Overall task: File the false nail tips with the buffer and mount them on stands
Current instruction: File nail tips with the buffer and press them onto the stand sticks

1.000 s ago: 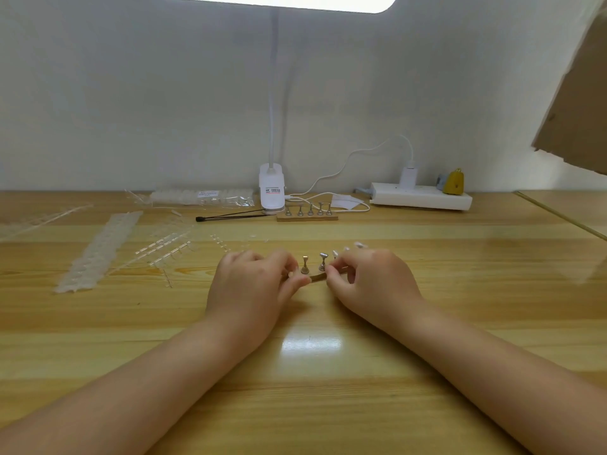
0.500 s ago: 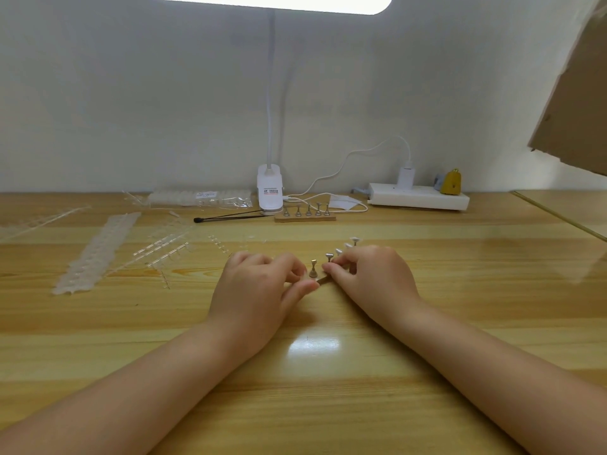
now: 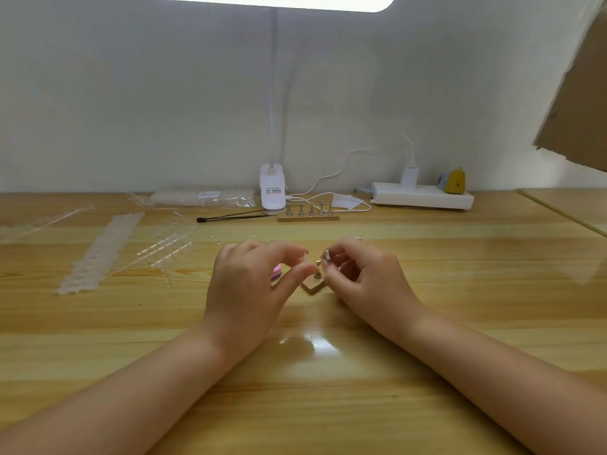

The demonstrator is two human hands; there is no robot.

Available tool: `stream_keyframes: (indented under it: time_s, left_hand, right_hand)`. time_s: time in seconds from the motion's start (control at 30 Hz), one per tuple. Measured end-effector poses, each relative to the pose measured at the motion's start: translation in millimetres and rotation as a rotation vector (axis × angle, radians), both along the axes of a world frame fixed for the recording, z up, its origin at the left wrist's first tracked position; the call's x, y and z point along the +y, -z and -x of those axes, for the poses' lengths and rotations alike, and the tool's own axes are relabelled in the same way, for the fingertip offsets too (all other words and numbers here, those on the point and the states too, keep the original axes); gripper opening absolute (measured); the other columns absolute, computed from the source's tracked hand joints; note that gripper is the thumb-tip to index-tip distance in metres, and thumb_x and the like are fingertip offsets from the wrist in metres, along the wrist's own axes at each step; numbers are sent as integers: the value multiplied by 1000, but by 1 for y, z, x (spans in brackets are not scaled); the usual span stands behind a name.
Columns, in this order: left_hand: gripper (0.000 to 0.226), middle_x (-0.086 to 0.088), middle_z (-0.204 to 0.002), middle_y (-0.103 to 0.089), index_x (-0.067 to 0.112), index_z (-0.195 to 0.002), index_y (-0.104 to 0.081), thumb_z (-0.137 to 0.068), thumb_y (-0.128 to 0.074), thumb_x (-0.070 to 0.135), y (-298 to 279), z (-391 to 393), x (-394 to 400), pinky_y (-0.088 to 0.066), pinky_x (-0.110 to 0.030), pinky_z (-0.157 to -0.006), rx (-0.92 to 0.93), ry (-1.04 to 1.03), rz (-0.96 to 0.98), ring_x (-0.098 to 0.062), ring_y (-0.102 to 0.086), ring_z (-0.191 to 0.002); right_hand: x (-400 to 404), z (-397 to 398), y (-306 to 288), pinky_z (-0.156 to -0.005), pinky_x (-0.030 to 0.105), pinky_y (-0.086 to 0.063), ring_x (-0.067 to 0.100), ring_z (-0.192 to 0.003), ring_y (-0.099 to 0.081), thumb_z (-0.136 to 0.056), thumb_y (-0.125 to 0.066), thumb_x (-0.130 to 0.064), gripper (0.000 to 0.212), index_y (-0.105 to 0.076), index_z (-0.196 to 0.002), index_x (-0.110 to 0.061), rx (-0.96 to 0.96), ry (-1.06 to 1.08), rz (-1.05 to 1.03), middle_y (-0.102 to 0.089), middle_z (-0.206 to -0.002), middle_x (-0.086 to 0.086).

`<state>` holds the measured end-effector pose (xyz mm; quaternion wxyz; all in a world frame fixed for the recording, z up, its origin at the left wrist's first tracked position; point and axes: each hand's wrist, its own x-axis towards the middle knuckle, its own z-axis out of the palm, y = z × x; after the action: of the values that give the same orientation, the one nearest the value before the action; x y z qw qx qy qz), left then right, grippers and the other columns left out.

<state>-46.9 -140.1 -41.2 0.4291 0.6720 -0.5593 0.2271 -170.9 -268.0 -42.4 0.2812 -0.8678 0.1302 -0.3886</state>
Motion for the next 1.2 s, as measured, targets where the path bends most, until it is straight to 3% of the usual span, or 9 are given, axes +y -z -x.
stream_keyframes:
  time_s: [0.1, 0.2, 0.6, 0.77, 0.87, 1.0, 1.07, 1.17, 1.2]
  left_hand:
    - [32, 23, -84, -63, 25, -90, -70, -83, -53, 52, -1, 1, 0, -36, -33, -82, 11, 22, 20, -9, -60, -77]
    - [29, 22, -83, -65, 28, -88, -69, -83, -54, 53, -1, 0, 1, -36, -33, -82, 3, 28, 21, -8, -59, -76]
    - [32, 18, -85, -70, 30, -89, -73, -81, -55, 55, -1, 1, 2, -36, -38, -83, 6, 19, -25, -14, -63, -76]
    - [30, 18, -87, -70, 30, -88, -73, -80, -56, 54, -1, 2, 2, -39, -39, -84, 22, 27, -19, -13, -63, -78]
    - [32, 18, -89, -69, 32, -99, -70, -78, -59, 54, -1, 1, 1, -39, -36, -86, 76, 45, 3, -7, -62, -81]
    - [28, 16, -94, -71, 29, -99, -71, -79, -64, 47, -1, -1, -1, -46, -46, -83, 61, 100, 21, -8, -65, -83]
    - [26, 16, -92, -70, 31, -100, -69, -78, -67, 46, 1, -1, -1, -46, -41, -84, 61, 99, 38, -7, -64, -81]
    - [32, 16, -92, -67, 39, -107, -62, -77, -72, 42, 2, -2, 0, -43, -20, -83, 91, 127, 67, -5, -61, -80]
    - [34, 16, -93, -66, 40, -110, -61, -77, -72, 40, 1, -2, 0, -43, -18, -82, 85, 144, 73, -4, -60, -80]
  right_hand:
    - [3, 1, 1, -62, 12, -39, 4, -64, -55, -83, -69, -5, 8, -69, -81, -13, -31, -46, 58, -59, -69, -16]
    - [5, 1, 1, -64, 21, -46, 10, -67, -57, -83, -70, -5, 9, -72, -84, -13, -49, -84, 84, -64, -71, -10]
    - [9, 4, -2, -62, 31, -48, 15, -66, -58, -84, -71, -6, 4, -74, -87, -7, -91, -157, 98, -68, -72, -1]
    - [9, 4, -2, -62, 27, -48, 13, -66, -58, -84, -71, -4, 6, -74, -88, -6, -103, -165, 99, -69, -72, -1]
    - [8, 3, -2, -63, 22, -47, 11, -66, -58, -83, -70, -2, 8, -74, -88, -6, -105, -170, 103, -69, -73, -1]
    - [8, 3, -1, -62, 19, -46, 11, -65, -58, -82, -69, -1, 7, -74, -87, -5, -107, -169, 108, -68, -72, 1]
    - [8, 3, 0, -62, 17, -45, 11, -65, -57, -82, -69, -2, 7, -74, -86, -5, -113, -164, 112, -68, -71, 1]
    - [8, 3, 0, -63, 17, -45, 10, -66, -58, -83, -69, -4, 8, -74, -88, -5, -107, -170, 105, -68, -73, 1]
    - [8, 3, 0, -63, 18, -46, 10, -66, -58, -83, -69, -4, 8, -74, -89, -6, -97, -176, 102, -69, -74, 1]
